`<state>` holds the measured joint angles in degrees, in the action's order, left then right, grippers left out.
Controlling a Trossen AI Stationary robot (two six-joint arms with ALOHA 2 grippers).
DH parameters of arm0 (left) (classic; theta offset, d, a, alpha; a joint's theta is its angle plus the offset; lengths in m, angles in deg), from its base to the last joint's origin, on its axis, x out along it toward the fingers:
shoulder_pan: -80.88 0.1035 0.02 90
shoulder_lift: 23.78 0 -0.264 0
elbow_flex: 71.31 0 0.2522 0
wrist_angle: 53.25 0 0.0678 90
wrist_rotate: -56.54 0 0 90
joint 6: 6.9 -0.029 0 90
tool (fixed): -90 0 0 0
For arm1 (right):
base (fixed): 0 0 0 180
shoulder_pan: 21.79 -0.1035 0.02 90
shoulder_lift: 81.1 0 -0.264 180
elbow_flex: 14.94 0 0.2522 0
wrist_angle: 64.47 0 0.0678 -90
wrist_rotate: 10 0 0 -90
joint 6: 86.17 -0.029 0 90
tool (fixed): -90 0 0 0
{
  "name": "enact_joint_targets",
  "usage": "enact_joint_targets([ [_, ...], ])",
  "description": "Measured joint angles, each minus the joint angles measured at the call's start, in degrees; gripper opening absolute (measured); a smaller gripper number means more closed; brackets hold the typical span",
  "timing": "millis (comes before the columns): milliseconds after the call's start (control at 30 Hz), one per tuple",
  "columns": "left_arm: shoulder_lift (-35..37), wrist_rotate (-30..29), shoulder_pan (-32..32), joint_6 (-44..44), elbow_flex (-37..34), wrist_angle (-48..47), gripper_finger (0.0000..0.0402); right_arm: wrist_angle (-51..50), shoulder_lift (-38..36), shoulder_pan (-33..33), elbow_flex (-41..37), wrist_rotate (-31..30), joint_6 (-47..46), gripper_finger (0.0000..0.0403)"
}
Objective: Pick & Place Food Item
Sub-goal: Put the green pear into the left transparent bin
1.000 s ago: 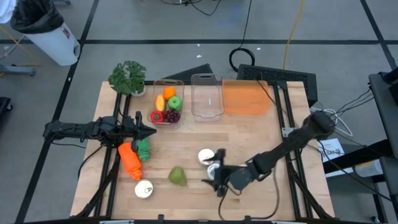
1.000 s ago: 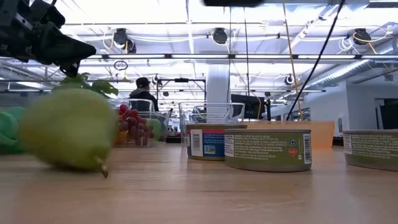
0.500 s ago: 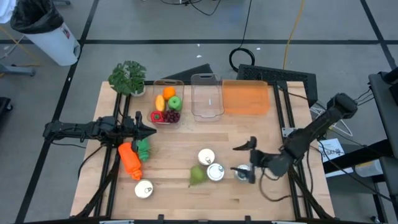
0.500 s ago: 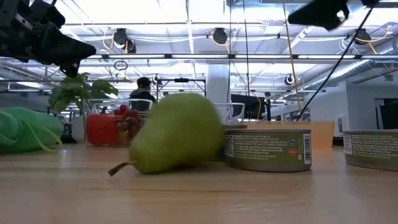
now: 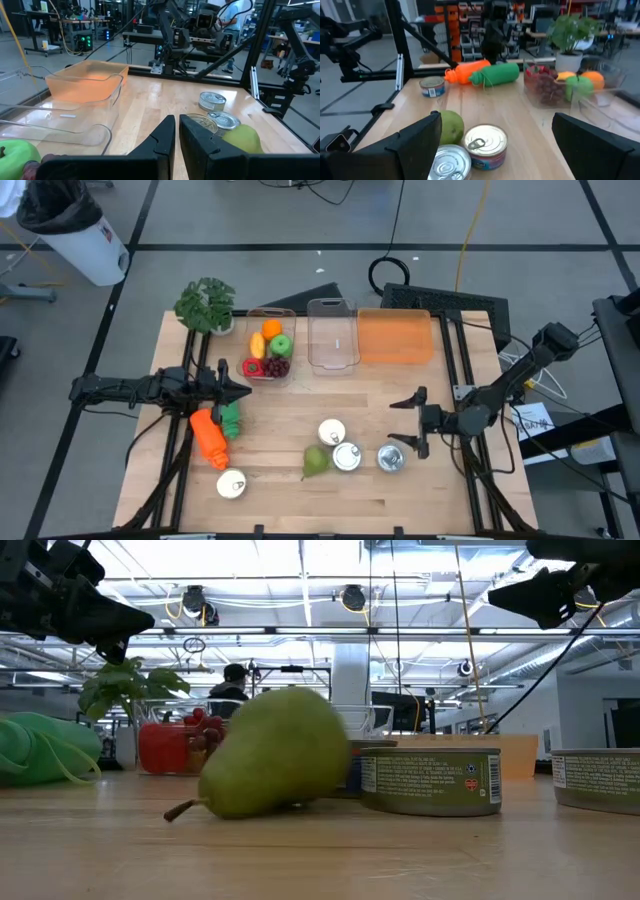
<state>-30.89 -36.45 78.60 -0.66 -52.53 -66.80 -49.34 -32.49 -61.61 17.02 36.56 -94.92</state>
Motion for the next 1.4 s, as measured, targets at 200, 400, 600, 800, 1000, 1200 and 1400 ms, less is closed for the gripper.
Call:
enact_joint_targets([
  [200,0.0,0.0,0.0,0.0,0.0,0.0,0.0035,2.3,-4.3,0.0,-3.9,0.0,2.0,0.0359],
  [400,0.0,0.0,0.0,0.0,0.0,0.0,0.0035,3.0,-8.1,0.0,-6.6,-0.3,2.5,0.0359],
  [600,0.0,0.0,0.0,0.0,0.0,0.0,0.0035,3.0,-12.2,0.0,-8.9,-3.0,5.4,0.0359],
  [800,0.0,0.0,0.0,0.0,0.0,0.0,0.0035,2.6,-17.3,0.0,-11.2,-4.8,7.4,0.0359],
  [1000,0.0,-0.1,0.0,-2.8,0.0,0.3,0.0035,4.5,-19.8,2.7,-14.8,-4.8,1.0,0.0352],
  [1200,0.0,-0.1,0.0,-5.8,0.0,1.6,0.0035,4.3,-19.9,3.4,-15.5,-4.5,1.0,0.0330],
  [1400,0.0,-0.1,0.0,-6.0,0.0,4.2,0.0035,3.9,-21.3,1.8,-15.6,-4.3,6.1,0.0307],
])
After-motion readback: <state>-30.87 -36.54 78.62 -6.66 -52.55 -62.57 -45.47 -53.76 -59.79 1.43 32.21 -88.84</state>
